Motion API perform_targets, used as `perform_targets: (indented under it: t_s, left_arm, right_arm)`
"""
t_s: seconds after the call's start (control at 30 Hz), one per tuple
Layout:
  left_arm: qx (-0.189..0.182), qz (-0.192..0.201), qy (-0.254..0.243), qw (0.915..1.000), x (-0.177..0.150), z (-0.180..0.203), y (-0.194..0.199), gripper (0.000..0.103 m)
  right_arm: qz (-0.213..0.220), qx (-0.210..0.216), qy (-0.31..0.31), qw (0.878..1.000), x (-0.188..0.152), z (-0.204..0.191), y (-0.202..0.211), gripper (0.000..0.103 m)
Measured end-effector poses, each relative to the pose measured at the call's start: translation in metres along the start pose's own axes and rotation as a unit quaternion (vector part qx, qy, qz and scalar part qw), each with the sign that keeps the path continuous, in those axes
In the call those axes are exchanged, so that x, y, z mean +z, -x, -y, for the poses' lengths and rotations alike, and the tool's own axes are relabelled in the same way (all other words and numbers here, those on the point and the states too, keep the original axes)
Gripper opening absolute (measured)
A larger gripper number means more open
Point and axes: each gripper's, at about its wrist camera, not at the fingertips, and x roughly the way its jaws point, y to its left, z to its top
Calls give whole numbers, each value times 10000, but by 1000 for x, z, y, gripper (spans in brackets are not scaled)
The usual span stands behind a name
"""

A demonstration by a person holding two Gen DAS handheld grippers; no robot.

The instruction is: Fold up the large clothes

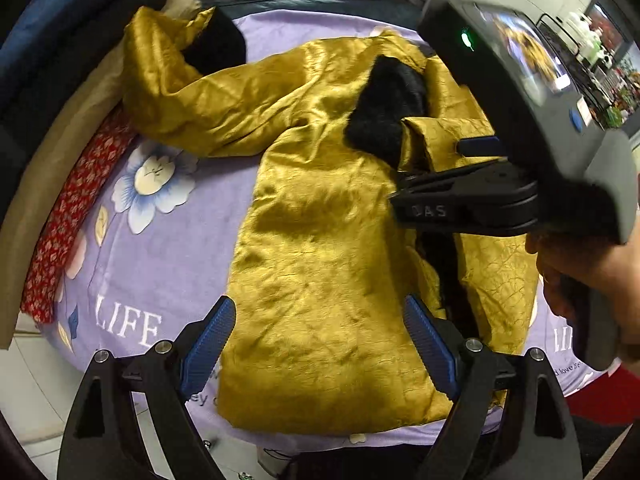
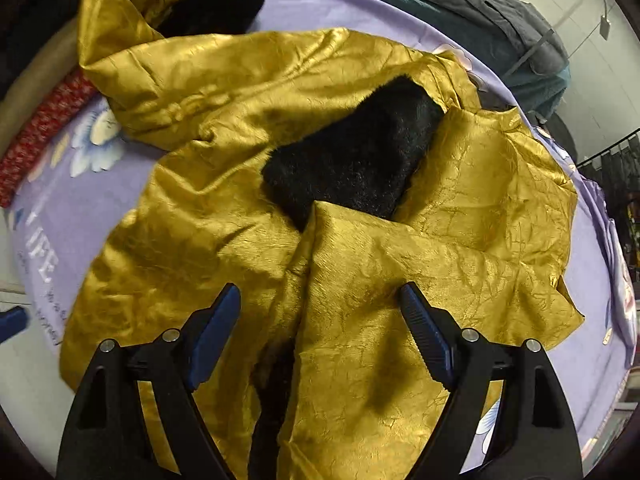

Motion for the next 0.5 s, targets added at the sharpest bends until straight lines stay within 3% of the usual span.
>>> perform_targets:
  t_s: [0.03, 0.07, 0.1, 0.2, 0.3, 0.5]
  left_arm:
    - [19, -7, 18, 10000, 0, -3, 0, 83]
    - [31, -17, 43, 10000, 0, -6, 0, 83]
    - [29, -29, 62, 10000, 0, -9, -1, 83]
    - [51, -92, 40, 9999, 2, -15, -7, 83]
    - [65, -117, -132, 9998, 8, -12, -13, 83]
    - [-84, -73, -621, 9980, 30, 15, -22, 83]
  right_arm:
    - [52, -80, -52, 9999, -2, 4, 0, 47]
    - [123, -33, -182, 9998, -7, 14, 2, 27]
    - [183, 162, -346, 9991, -13, 26, 5, 13]
    - [436, 150, -728, 9963, -32, 58, 23, 6]
    - [578, 169, -1457, 9875, -74, 108, 49, 5]
    - [77, -216, -3050, 9521, -206, 203, 78, 3]
